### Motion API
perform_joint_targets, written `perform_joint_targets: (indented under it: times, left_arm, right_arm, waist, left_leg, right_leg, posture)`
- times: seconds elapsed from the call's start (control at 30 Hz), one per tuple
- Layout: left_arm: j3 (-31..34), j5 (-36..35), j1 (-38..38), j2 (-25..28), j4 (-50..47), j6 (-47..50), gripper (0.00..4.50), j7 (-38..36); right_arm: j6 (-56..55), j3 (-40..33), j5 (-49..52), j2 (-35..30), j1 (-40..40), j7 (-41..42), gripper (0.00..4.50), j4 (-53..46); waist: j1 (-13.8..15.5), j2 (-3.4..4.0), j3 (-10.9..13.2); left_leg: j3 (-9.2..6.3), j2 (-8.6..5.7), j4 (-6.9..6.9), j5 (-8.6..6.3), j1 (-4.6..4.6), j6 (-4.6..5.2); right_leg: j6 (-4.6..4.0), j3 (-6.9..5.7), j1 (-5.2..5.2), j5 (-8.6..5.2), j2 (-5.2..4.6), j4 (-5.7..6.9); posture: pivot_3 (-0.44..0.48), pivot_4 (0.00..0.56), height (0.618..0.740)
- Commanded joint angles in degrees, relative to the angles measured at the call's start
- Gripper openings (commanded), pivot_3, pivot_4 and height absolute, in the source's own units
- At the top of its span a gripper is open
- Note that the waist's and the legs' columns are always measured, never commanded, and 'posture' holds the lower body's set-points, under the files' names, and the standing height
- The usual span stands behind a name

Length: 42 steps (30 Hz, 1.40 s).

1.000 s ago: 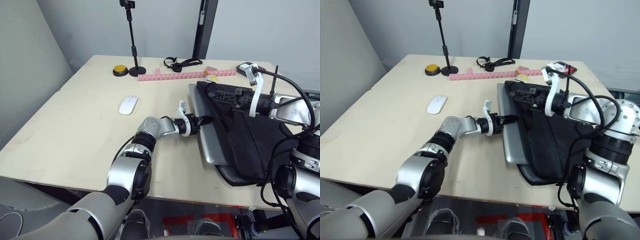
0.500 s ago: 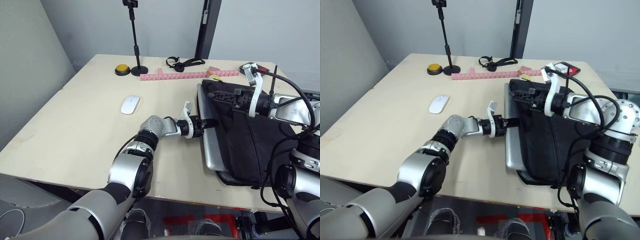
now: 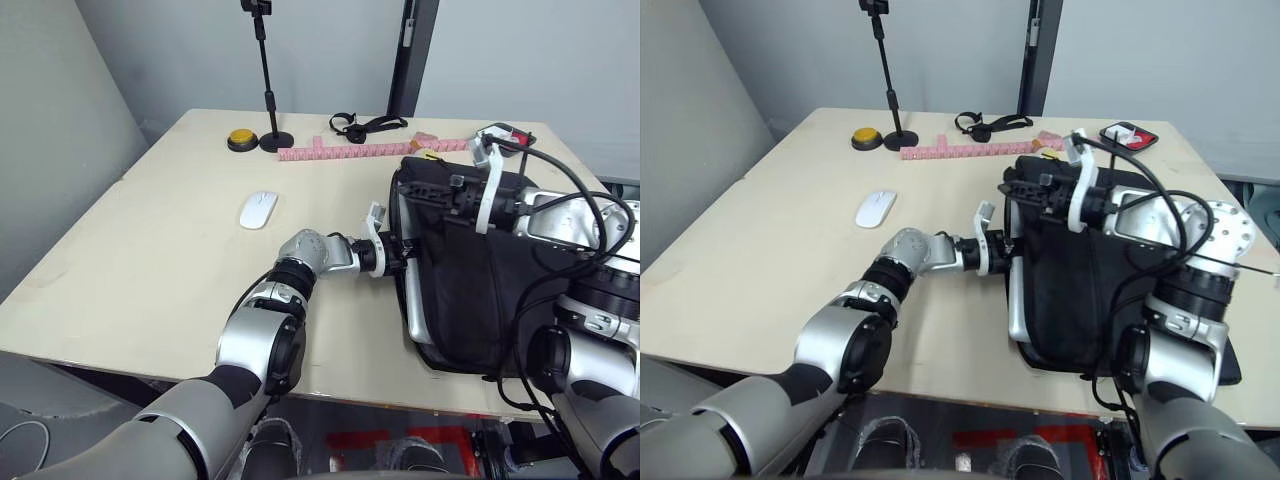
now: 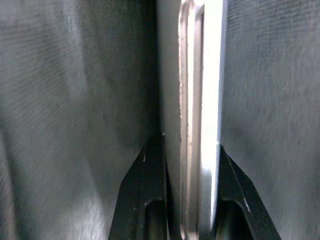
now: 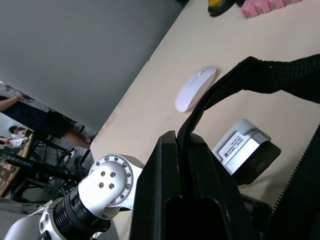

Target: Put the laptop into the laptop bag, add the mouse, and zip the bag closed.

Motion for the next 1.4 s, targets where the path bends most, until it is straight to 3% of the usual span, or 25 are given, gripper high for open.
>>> perform_joint_targets:
  times: [0.03,0.57,0.7,0.73,1.03,1.4]
  left_arm:
    - [3.98,-4.64,-3.60,-5.35,-5.24,0.28,0.37,-3.00]
    - [-3.12,3.42,-1.87,-8.19,-4.53,-6.77,0.37,-5.71]
    - [-1.88,3.03,-2.14,-7.34,-3.60,-6.42,0.37,-4.23]
    - [-1.74,2.99,-2.15,-6.92,-3.65,-6.22,1.33,-4.11]
    - [-0.70,2.34,-1.50,-0.99,-8.50,-1.05,4.47,-2.91]
    - [0.54,-2.24,6.07,13.41,-34.36,17.69,4.47,-1.51]
  right_arm:
    - [-1.60,0.36,5.36,0.95,-1.28,-2.52,0.02,-0.03]
    - [-14.80,10.18,24.28,-4.82,1.87,-13.61,0.02,0.92]
    - [-17.37,12.34,26.60,-7.24,3.41,-14.00,0.02,0.27]
    - [-17.90,12.93,26.86,-7.84,3.76,-14.02,0.00,0.12]
    - [-20.88,16.40,27.85,-11.27,4.94,-12.90,0.00,-0.16]
    - [-21.14,18.01,24.35,-14.35,3.84,-8.11,0.00,1.99]
  waist:
    - [0.12,0.02,0.01]
    - [0.07,0.03,0.01]
    - [0.05,0.03,0.01]
    - [0.04,0.03,0.01]
    - [-0.07,0.03,0.01]
    - [-0.87,0.03,0.01]
  left_leg:
    - [-0.01,-0.01,-0.02,0.00,-0.02,0.00]
    - [-0.14,-0.03,-0.01,0.01,-0.42,0.02]
    - [-0.14,-0.04,0.03,0.01,-0.43,0.03]
    - [-0.14,-0.04,0.04,0.01,-0.43,0.03]
    - [-0.14,-0.15,0.11,0.03,-0.45,0.09]
    - [-0.14,-0.17,0.15,0.03,-0.47,0.14]
  right_leg:
    - [0.00,-0.01,0.00,0.00,-0.01,-0.04]
    - [0.68,-0.13,-0.20,0.40,-0.03,-0.23]
    - [0.74,-0.12,-0.19,0.43,-0.04,-0.22]
    - [0.75,-0.12,-0.19,0.44,-0.04,-0.22]
    - [0.75,-0.08,-0.18,0.44,-0.14,-0.20]
    - [0.34,-0.08,-0.17,0.20,-0.18,-0.18]
  posture:
    - [0.000,0.150,0.739]
    - [0.000,0.150,0.739]
    - [0.000,0.150,0.739]
    - [0.000,0.150,0.739]
    - [0.000,0.150,0.739]
    - [0.000,0.150,0.739]
